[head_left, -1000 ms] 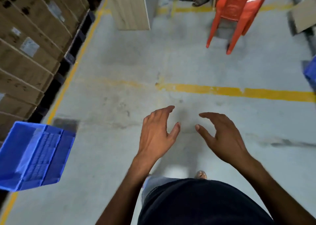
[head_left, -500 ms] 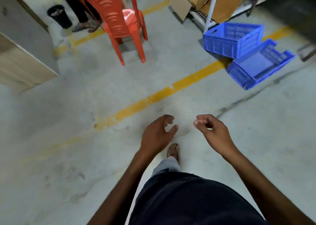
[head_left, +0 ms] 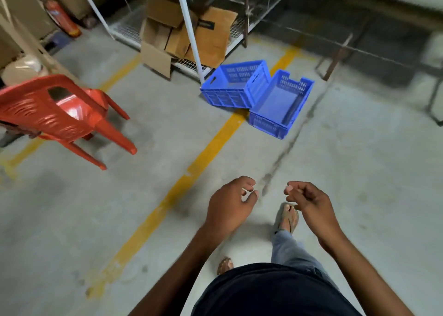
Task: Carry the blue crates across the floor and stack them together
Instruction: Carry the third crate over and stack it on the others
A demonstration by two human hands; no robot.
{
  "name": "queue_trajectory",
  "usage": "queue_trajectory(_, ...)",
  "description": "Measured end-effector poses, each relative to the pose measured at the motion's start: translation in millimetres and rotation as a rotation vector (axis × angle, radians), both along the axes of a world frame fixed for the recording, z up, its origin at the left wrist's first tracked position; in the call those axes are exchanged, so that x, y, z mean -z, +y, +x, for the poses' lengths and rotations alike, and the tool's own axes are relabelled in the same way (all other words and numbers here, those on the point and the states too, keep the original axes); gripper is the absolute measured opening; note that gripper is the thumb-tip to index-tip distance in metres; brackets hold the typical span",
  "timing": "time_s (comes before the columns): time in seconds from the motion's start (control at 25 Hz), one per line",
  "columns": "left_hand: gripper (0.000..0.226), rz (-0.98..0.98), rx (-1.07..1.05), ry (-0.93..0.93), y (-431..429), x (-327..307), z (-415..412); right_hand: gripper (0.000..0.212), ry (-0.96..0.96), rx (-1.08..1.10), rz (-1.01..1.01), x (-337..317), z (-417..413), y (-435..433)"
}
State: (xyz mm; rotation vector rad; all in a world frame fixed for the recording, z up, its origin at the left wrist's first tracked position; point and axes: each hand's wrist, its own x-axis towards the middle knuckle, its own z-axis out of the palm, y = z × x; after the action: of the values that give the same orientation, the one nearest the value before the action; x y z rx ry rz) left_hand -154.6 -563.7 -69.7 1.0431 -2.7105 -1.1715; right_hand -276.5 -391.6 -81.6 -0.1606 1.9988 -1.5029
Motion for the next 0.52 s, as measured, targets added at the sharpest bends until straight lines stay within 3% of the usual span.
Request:
queue_trajectory(0.32, 0.021, 0.055, -0.042, 0.068, -8.5, -3.3, -229.3, 0.009, 0.091, -0.058, 0.05, -15.8, -241.3, -19.8)
queue_trajectory(0.52, 0.025, 0.034, -0.081, 0.08, -33.9, -8.4, -334.0, 0.01, 0.177, -0.119, 0.113, -7.0, -337.8, -47.1)
